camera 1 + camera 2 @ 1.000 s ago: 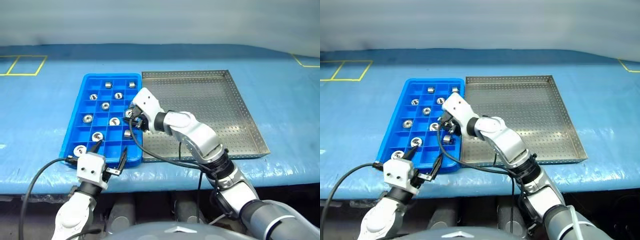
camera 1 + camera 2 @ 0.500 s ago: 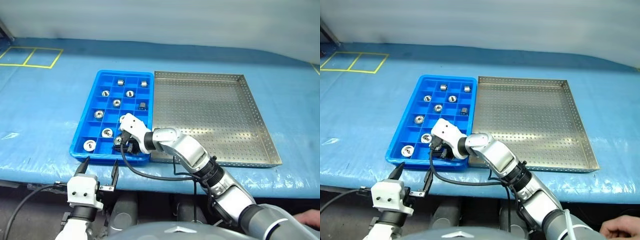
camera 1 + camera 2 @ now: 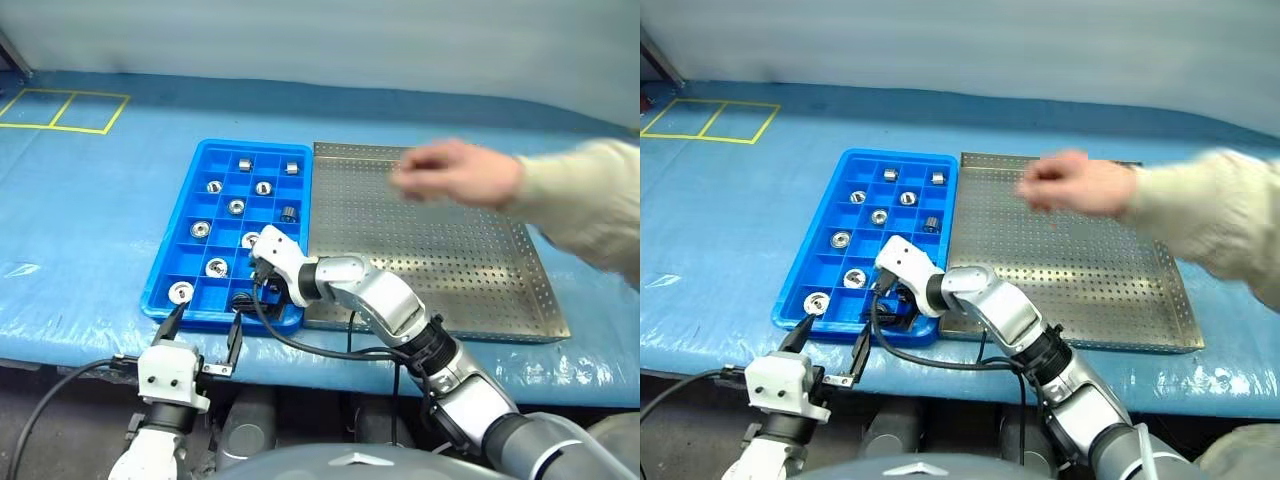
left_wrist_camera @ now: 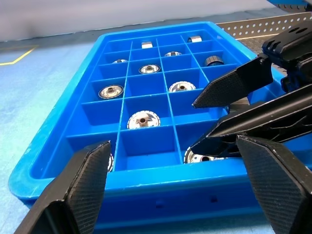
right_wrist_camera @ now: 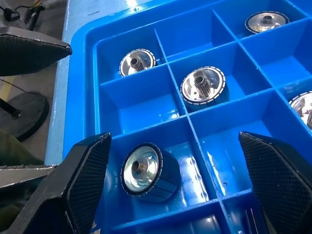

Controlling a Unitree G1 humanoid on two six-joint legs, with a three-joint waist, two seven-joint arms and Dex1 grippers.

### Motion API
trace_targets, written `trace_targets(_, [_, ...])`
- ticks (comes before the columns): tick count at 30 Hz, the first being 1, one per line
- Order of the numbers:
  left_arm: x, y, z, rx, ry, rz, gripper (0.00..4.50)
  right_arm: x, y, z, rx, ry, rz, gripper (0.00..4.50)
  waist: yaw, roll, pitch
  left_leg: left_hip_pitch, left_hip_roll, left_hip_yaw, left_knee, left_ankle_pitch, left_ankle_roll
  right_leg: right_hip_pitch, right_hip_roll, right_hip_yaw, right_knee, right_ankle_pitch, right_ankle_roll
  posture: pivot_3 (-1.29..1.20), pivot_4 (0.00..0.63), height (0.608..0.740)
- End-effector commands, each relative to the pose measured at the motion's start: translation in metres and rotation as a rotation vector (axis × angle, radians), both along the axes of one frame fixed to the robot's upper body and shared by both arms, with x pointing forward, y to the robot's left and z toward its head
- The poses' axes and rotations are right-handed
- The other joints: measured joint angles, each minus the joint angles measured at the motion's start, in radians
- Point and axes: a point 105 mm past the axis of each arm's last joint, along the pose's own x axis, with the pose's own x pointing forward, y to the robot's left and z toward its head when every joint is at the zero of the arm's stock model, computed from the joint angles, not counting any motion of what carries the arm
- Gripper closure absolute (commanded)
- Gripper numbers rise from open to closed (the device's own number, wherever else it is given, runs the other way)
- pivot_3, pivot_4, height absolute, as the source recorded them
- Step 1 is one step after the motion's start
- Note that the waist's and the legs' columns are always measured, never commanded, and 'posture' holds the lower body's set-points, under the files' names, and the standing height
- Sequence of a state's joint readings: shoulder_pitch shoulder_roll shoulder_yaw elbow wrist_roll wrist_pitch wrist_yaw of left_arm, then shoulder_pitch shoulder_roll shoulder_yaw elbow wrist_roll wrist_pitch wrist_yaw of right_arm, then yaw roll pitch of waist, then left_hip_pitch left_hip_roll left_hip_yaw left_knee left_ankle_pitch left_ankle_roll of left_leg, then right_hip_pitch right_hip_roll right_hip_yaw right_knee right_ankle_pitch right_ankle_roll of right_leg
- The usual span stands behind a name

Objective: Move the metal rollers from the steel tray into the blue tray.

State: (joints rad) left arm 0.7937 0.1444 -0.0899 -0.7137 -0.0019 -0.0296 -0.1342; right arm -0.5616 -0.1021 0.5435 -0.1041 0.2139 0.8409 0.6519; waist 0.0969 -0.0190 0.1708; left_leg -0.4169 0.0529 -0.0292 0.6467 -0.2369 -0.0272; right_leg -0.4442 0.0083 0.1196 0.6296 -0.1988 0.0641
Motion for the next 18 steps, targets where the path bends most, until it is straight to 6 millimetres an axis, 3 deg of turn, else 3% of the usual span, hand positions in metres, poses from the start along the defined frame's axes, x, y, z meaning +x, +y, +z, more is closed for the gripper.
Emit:
trace_targets(1, [0.0015,-0.0038,0.0075,0.0,-0.025,-0.024,0.0,-0.0076,0.0022,0.0063,0.026,-0.007,0.029,0.06,0.0,0.0,0.0,0.0,0.0,0.0,0.0,0.0,0.0,0.0,0.0,0.0,0.0,0.0,0.0,0.36,0.15,0.74])
trace_targets(18, [0.0039,-0.0044,0.0084,-0.003,-0.022,-0.039,0.0,-0.006,0.002,0.0045,0.017,-0.012,0.017,0.06,0.0,0.0,-0.001,0.001,0.0,0.0,0.001,0.0,0.0,0.001,0.0,0.0,0.002,0.0,0.0,0.36,0.15,0.74])
